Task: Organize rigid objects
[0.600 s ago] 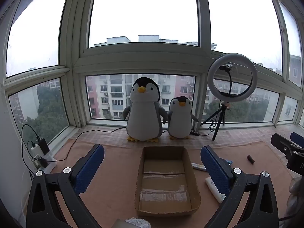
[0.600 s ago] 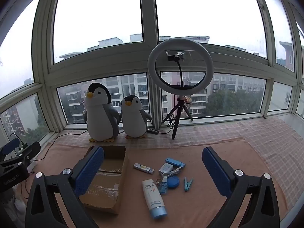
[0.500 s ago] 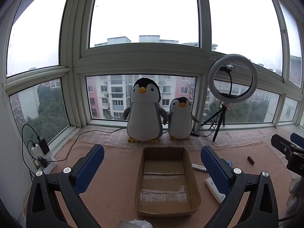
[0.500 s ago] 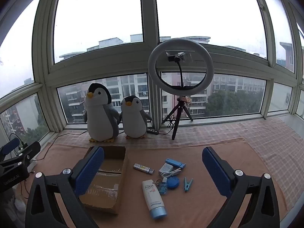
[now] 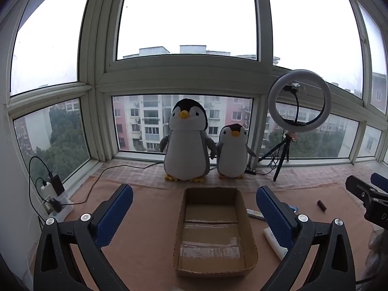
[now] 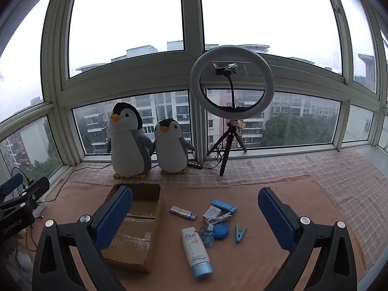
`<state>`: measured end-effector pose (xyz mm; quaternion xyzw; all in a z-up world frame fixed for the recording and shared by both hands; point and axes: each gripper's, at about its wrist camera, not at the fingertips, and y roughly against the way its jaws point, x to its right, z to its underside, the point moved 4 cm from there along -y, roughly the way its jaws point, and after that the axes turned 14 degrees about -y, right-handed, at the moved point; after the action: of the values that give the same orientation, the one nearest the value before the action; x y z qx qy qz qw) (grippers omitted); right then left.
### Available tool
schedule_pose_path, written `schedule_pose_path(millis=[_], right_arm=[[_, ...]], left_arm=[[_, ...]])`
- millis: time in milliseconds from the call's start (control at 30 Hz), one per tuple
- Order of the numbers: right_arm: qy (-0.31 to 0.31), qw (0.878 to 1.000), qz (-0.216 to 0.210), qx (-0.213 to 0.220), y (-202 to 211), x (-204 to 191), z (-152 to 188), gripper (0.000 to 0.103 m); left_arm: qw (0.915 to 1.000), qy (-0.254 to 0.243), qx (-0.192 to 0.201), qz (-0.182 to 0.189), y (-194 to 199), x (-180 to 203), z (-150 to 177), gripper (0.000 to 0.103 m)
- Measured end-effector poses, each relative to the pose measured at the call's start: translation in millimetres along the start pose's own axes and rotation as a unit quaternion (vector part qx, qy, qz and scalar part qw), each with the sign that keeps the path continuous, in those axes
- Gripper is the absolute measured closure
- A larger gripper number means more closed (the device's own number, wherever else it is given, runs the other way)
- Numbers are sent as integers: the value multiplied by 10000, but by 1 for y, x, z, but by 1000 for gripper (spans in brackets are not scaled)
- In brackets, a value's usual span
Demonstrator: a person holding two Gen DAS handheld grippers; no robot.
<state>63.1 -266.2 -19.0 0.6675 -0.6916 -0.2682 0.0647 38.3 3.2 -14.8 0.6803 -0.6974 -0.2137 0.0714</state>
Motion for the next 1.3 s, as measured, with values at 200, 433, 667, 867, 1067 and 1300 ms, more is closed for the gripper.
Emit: schedule_pose_path(millis=[200,433,667,867,1067,1300], right_arm=[[17,10000,9,-10,0,0,0,1],[14,10000,4,-10,1,1,0,1],[23,10000,6,-20,2,1,0,1],[13,10000,1,-25,3,1,0,1],[16,10000,3,-49,1,-1,1,1],[20,10000,7,-88,1,-2,2,1]], left_arm=[[10000,-1,10,1,1,0,2,0],[10000,-13,40,5,3,2,3,0],[10000,-10,37,-2,4,0,3,0],[10000,-6,33,-4,4,1,2,0],[10000,-13,40,-5,3,2,1,0],[10000,-5,22,6,2,3,1,0]])
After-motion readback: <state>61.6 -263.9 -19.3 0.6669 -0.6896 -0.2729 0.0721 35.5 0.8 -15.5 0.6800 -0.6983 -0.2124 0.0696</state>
